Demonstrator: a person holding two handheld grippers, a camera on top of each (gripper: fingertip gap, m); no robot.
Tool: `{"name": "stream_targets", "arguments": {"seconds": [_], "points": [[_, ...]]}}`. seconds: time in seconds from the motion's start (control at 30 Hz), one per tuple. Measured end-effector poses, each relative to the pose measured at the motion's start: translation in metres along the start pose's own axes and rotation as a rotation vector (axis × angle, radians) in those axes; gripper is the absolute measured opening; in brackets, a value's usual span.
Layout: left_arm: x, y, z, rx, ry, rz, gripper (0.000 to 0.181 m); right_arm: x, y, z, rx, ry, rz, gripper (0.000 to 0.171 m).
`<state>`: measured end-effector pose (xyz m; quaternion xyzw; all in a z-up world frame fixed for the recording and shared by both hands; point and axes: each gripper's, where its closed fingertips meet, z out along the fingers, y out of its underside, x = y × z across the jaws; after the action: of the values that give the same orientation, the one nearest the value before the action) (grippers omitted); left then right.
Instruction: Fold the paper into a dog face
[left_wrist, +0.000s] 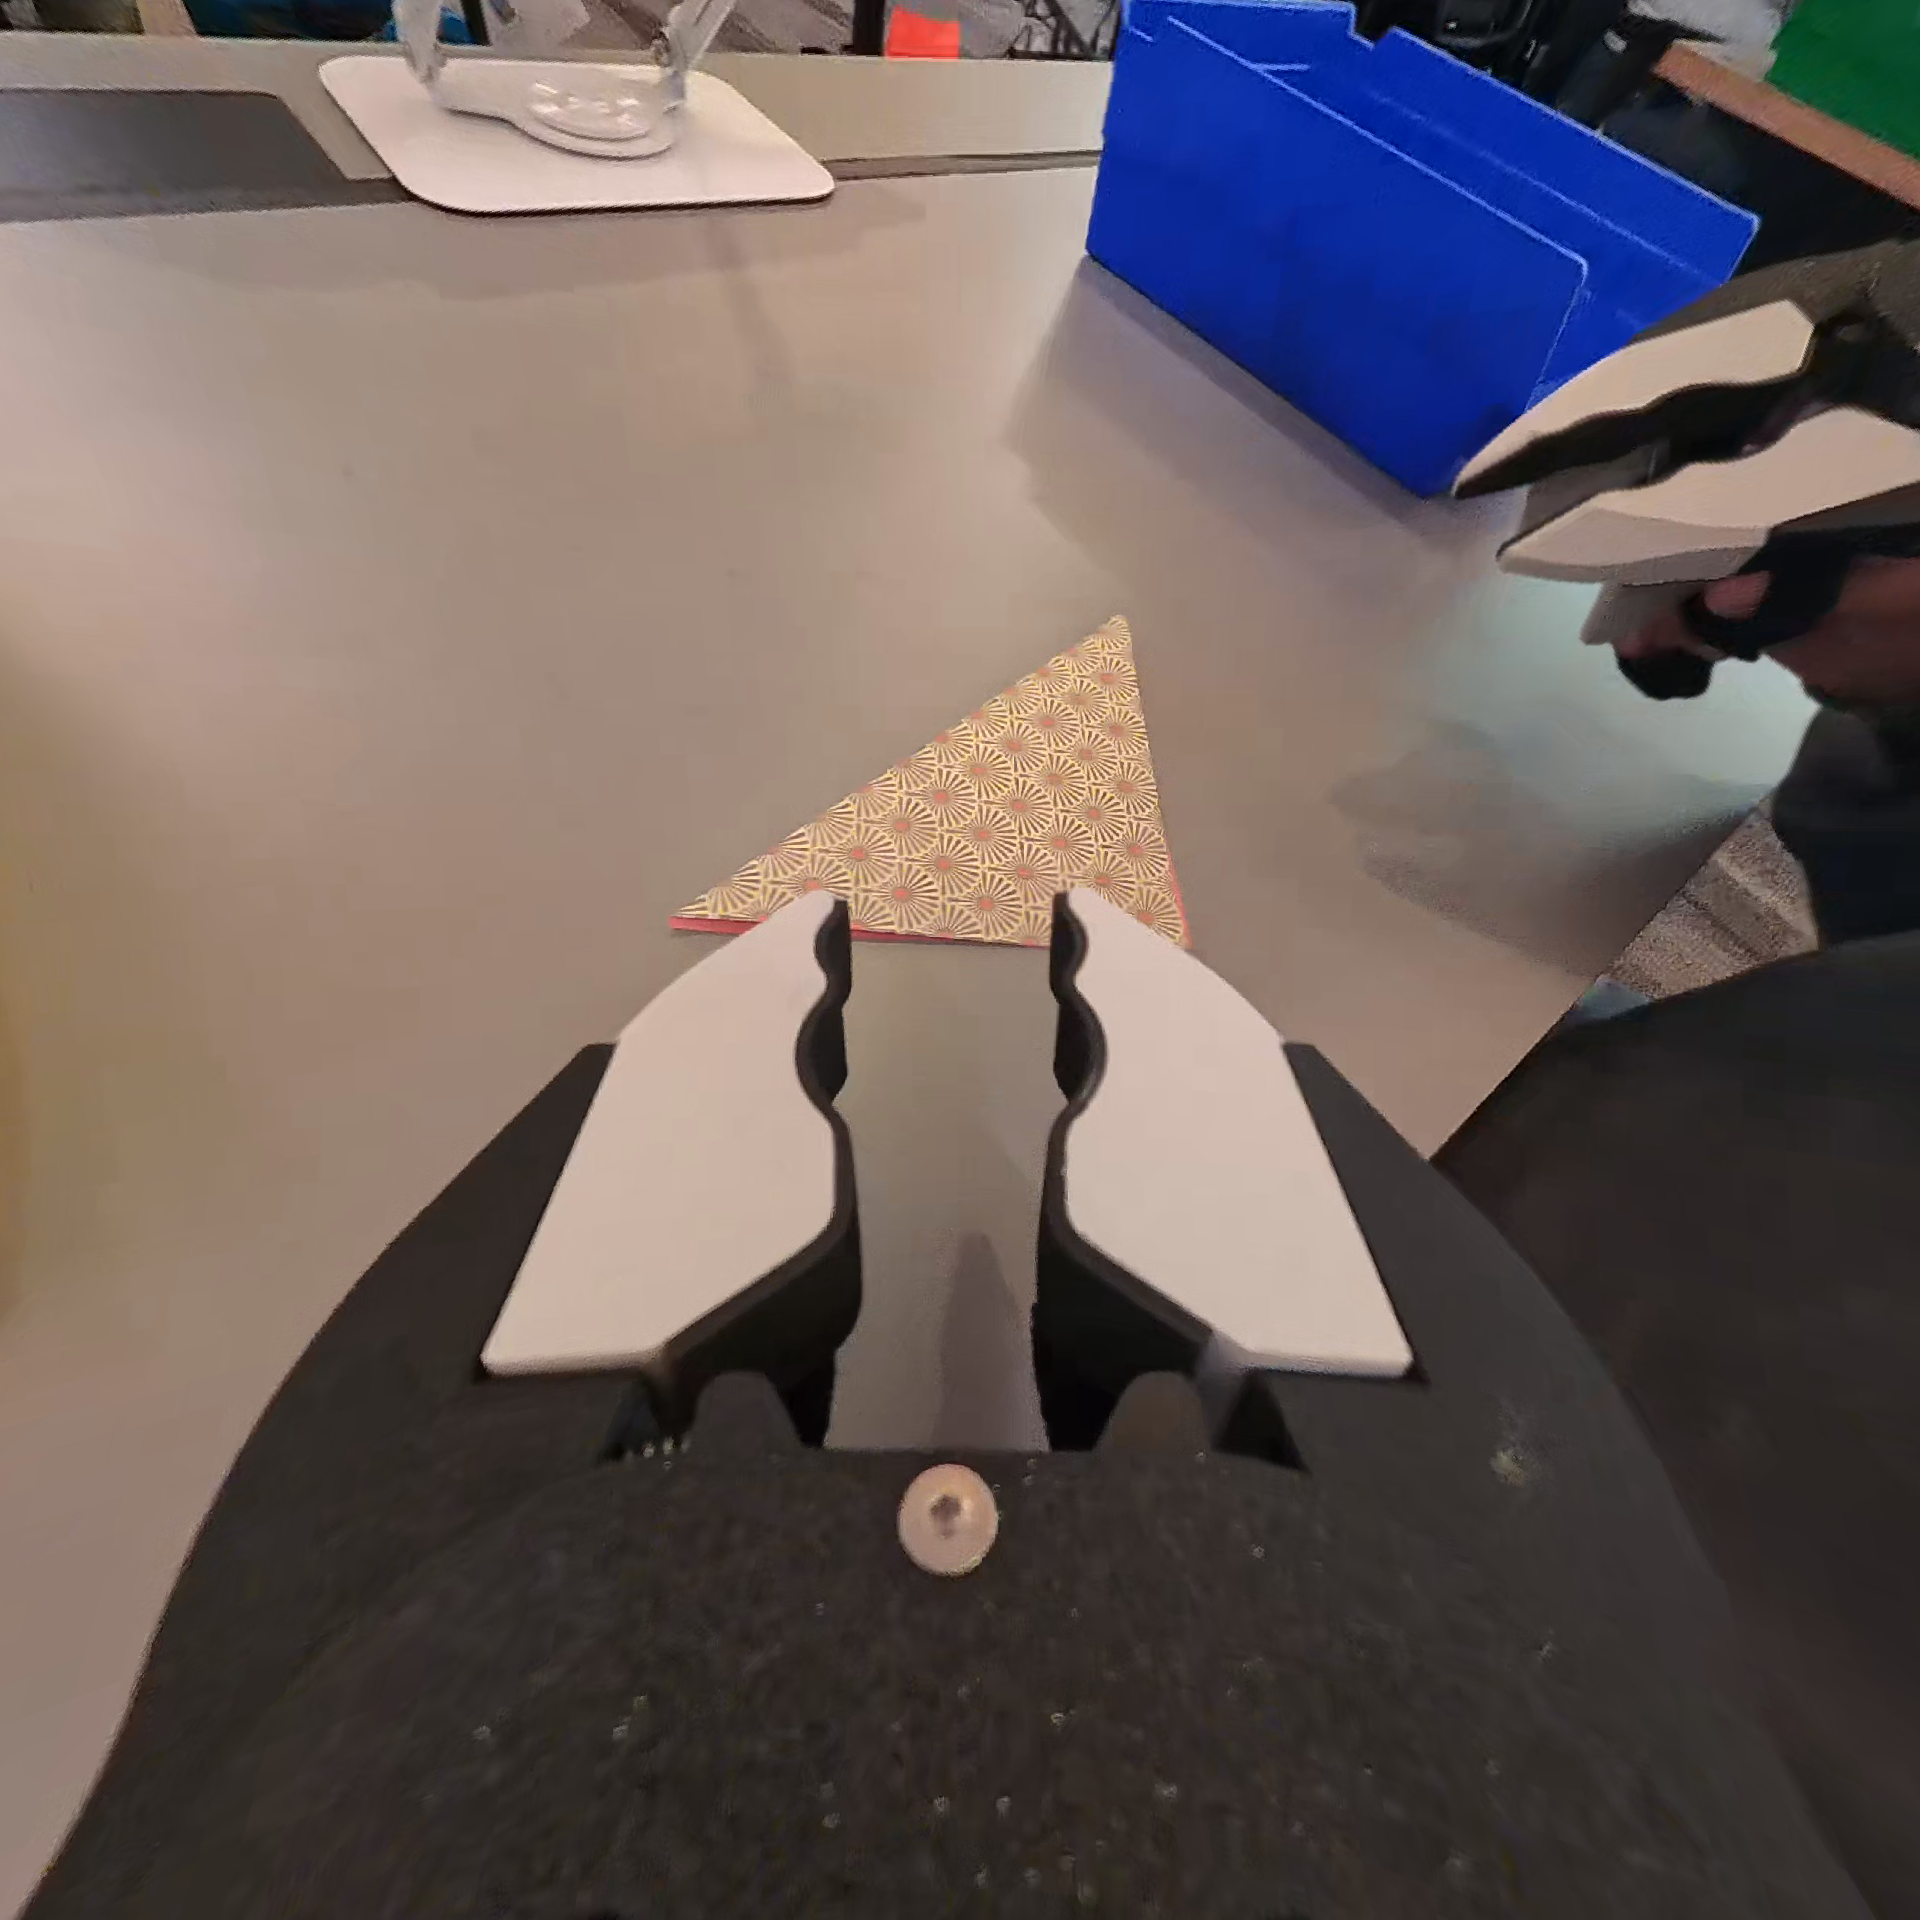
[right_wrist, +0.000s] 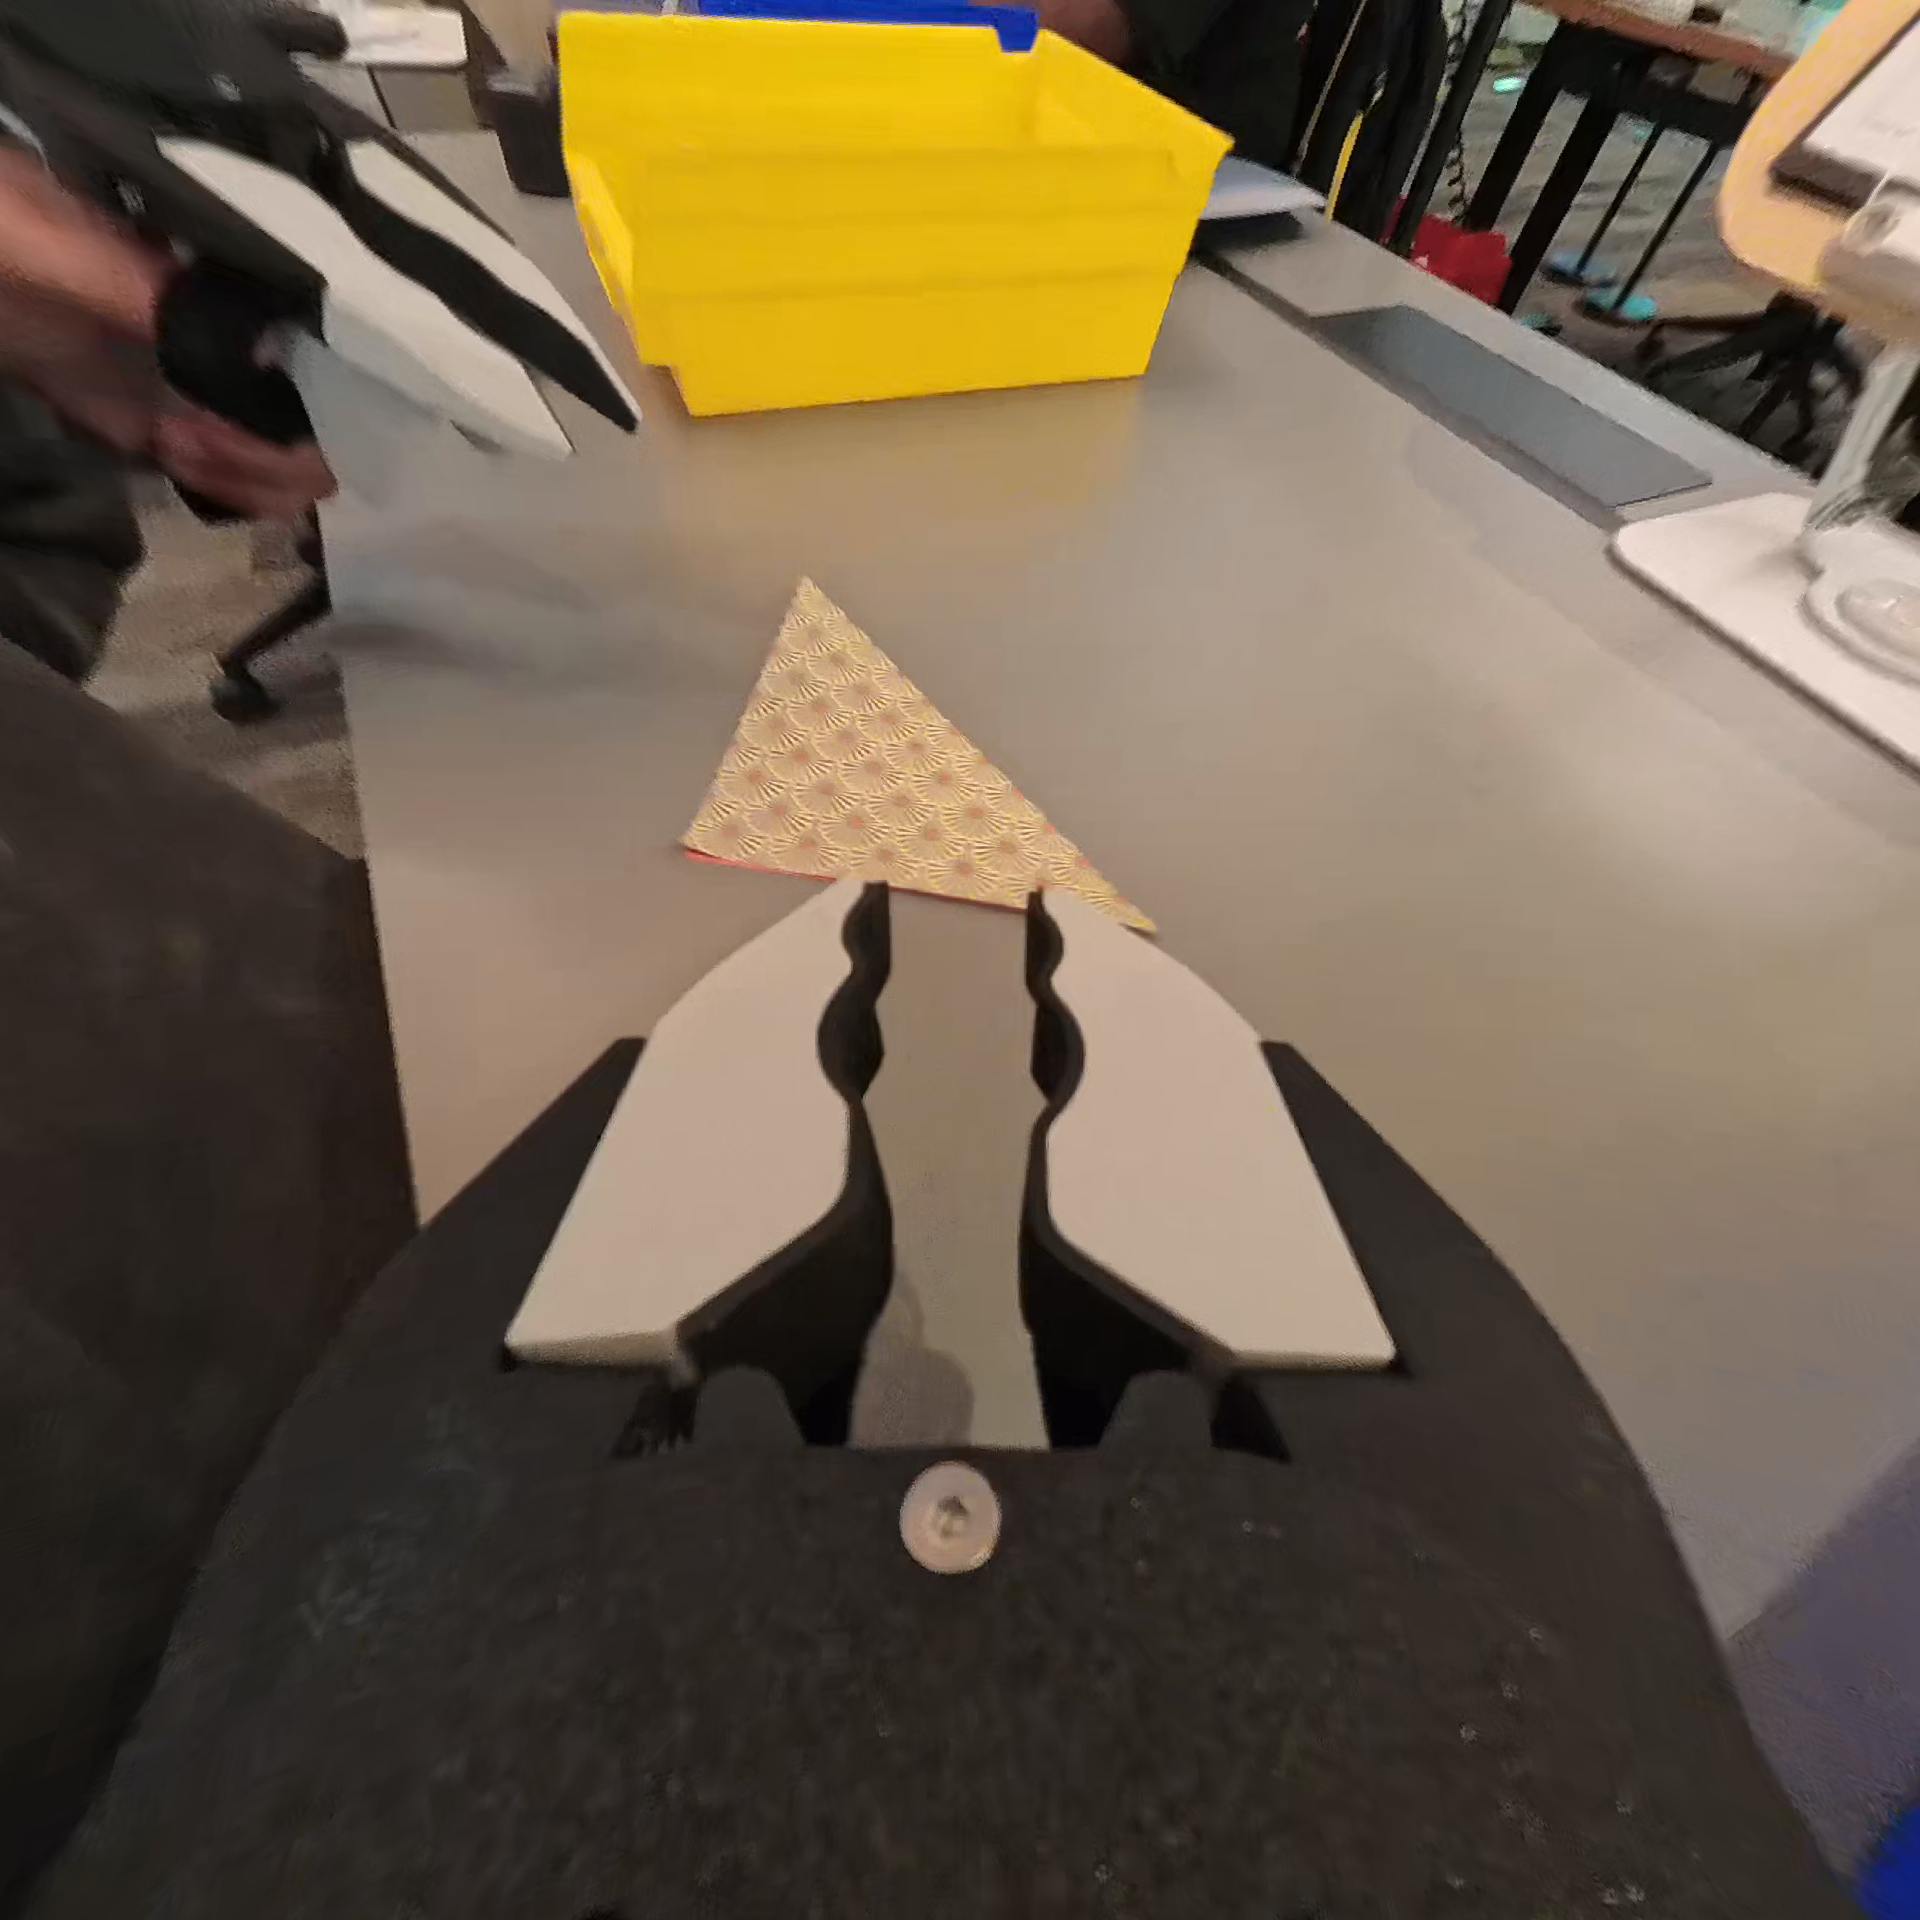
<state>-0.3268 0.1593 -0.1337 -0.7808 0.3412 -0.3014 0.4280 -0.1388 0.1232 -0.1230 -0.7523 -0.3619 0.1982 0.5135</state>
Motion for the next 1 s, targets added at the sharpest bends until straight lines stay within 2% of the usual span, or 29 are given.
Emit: {"name": "stream_targets", "arguments": {"seconds": [0.1,0.23,0.4,0.5,0.57,0.73,0.9,1.0], "points": [[0.000,0.005,0.017,-0.014,-0.008,-0.029,0.036,-0.009,0.004,0.018,-0.014,-0.008,0.125,0.024],[0.012,0.014,0.038,-0.083,0.055,-0.082,0.036,-0.009,0.008,0.033,-0.014,-0.013,0.188,0.024],[0.026,0.014,0.049,-0.136,0.097,0.041,0.035,-0.005,0.016,0.035,-0.022,-0.006,0.194,0.022],[0.038,-0.009,0.057,-0.127,0.207,0.141,0.034,0.000,0.023,0.037,-0.055,-0.010,0.210,0.026],[0.037,-0.019,0.071,-0.180,0.265,0.214,0.035,0.004,0.025,0.039,-0.072,-0.019,0.225,0.029],[0.034,-0.003,0.115,-0.415,0.367,0.338,0.053,0.017,0.030,0.039,-0.104,0.007,0.213,0.030],[0.044,0.016,0.139,-0.442,0.339,0.438,0.055,0.020,0.033,0.040,-0.113,0.029,0.210,0.029],[0.043,0.012,0.147,-0.401,0.324,0.430,0.055,0.022,0.033,0.041,-0.115,0.019,0.216,0.028]]}}
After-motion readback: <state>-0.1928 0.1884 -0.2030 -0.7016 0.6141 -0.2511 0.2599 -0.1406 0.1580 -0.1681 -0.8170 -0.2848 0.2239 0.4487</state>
